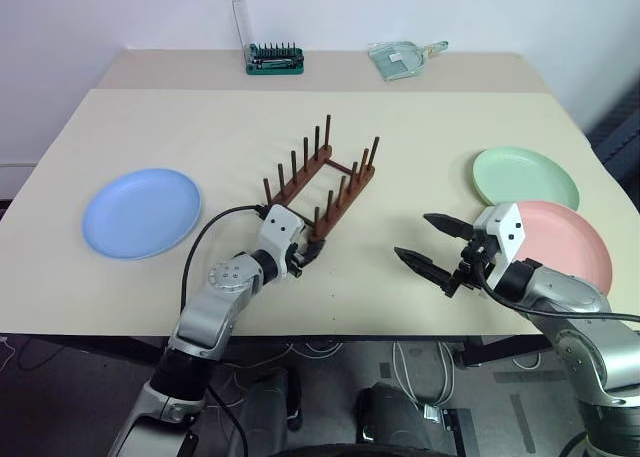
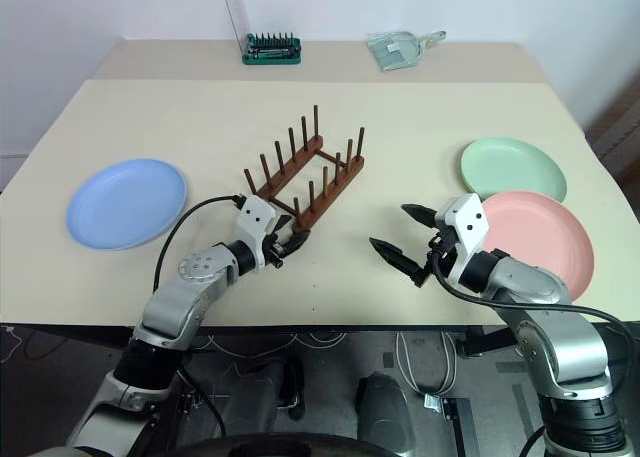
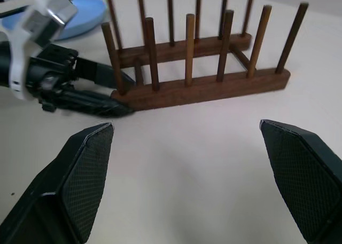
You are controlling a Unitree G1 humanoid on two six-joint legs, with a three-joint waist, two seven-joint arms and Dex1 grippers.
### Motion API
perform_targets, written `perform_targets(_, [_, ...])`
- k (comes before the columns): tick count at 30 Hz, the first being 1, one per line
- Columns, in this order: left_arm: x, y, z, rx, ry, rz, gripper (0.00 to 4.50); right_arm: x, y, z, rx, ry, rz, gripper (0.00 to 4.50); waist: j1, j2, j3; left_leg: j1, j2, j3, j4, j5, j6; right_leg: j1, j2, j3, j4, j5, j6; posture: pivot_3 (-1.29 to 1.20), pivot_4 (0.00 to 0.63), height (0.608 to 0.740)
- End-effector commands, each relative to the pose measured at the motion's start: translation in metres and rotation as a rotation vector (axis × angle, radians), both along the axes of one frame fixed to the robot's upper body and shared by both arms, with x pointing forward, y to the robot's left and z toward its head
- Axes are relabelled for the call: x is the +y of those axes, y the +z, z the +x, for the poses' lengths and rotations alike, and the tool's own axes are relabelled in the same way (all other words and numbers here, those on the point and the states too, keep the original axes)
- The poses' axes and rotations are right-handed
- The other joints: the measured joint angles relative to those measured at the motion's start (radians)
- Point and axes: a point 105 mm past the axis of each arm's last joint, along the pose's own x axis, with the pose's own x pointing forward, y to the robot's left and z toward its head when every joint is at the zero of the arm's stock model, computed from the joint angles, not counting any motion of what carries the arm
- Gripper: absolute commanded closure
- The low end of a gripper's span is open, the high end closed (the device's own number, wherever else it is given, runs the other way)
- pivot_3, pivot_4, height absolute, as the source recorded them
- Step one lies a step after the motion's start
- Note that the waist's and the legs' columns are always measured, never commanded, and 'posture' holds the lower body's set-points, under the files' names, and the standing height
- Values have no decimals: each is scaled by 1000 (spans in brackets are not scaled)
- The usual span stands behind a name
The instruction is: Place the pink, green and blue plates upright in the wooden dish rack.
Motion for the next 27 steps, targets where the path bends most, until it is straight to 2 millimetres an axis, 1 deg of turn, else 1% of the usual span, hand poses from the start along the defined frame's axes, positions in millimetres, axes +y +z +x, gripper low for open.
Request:
perform_targets(1, [12,-20,-1,67,59,31,3756,4,10,2,-49,24,4,0,-1,1,0,0,0,0,0,0,0,0,0,0,0,0,0,0,150,736])
perform_targets(5, [16,-20,2,57,70,39,3773,5,10,4,-52,30,3,0,-3,1,-1,0,0,0,0,0,0,0,0,0,0,0,0,0,150,736])
perform_targets(8, [16,-17,3,28,11,66,3773,6,9,3,-50,34,-11,0,-5,2,-1,1,0,0,0,0,0,0,0,0,0,0,0,0,150,736])
perform_targets(11, [13,-9,2,-33,-125,90,3773,6,1,1,-29,38,-54,0,-5,2,-1,1,0,0,0,0,0,0,0,0,0,0,0,0,150,736])
perform_targets(13, [12,-6,2,-56,-179,96,3773,6,-1,-1,-22,37,-61,0,-4,2,-1,1,0,0,0,0,0,-3,0,0,0,0,0,0,150,736])
perform_targets(15, [3,4,-7,-88,-374,106,3773,2,-5,-5,-6,31,-77,0,-1,2,-1,0,0,0,0,0,0,-4,0,0,-1,0,0,0,150,736])
perform_targets(17, [1,9,-11,-91,-500,116,3773,0,-7,-9,3,23,-85,0,3,2,-1,0,0,0,0,0,0,-4,0,-1,-1,0,0,0,150,736])
perform_targets(22, [-5,13,-4,-93,-667,149,3773,-2,-10,-17,5,-11,-92,0,6,2,-1,-2,-1,0,0,0,0,-5,0,-1,-1,0,0,0,150,736])
perform_targets(27, [-15,11,7,-116,-756,204,3773,-5,-9,-24,-2,-58,-89,0,2,1,-1,-3,0,0,0,0,0,-3,0,-1,-1,0,0,0,150,736])
